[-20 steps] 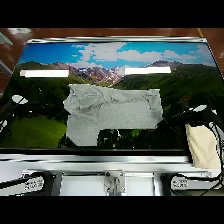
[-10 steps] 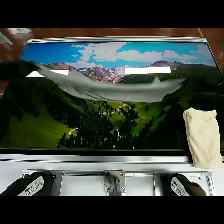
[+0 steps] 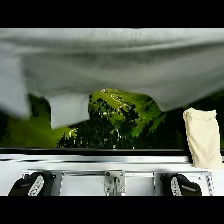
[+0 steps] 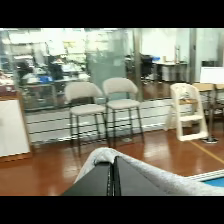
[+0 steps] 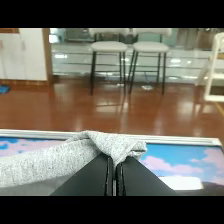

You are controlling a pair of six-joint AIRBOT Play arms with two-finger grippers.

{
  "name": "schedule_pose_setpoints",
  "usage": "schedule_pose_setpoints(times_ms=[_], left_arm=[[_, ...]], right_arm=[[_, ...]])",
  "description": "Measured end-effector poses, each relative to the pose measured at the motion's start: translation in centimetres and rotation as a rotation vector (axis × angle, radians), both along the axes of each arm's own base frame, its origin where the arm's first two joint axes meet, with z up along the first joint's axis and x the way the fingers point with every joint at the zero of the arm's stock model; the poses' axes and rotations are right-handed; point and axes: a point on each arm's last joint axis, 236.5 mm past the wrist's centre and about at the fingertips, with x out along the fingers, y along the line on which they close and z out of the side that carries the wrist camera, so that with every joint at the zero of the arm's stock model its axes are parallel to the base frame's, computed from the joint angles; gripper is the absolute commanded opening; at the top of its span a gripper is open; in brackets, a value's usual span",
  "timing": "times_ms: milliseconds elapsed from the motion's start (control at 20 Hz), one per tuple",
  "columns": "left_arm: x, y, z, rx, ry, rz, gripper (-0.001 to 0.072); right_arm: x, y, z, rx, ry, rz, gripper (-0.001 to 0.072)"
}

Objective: Fold the shirts.

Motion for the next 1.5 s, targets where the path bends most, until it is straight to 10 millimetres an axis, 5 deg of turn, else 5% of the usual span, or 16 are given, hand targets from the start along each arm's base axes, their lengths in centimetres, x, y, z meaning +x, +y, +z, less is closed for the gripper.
schedule_pose_setpoints(times_ms=[150,400,550,700,900,1100,1250,1500], left_arm=[[-2.6,0.7,-1.0,0.024,0.026,0.075,0.0031],[-3.5,1.3,-3.9,0.039,0.142,0.118,0.0031],[-2.8,1.6,-6.6,0.052,0.257,0.122,0.0031],[-0.1,2.8,-10.6,0.054,0.429,0.136,0.0031],[6.2,5.4,-18.4,0.037,0.723,0.153,0.0032],[14.8,8.0,-28.4,-0.007,1.007,0.145,0.0032],[21.9,8.6,-35.3,-0.038,1.117,0.099,0.0032],[32.4,7.7,-43.3,-0.103,1.092,0.042,0.0032]], right_arm=[[-2.7,-0.2,-0.7,-0.028,0.031,-0.049,0.0058],[-4.4,-1.5,-2.4,-0.081,0.109,-0.122,0.0058],[-4.0,-1.9,-4.8,-0.084,0.218,-0.125,0.0058],[-1.5,-2.8,-8.7,-0.053,0.405,-0.109,0.0057],[4.1,-4.6,-18.2,0.035,0.799,-0.063,0.0057],[11.2,-5.6,-28.4,0.130,1.099,0.012,0.0056],[18.9,-4.3,-34.6,0.141,1.140,0.070,0.0057],[31.3,-0.8,-41.9,0.218,0.975,0.056,0.0058]])
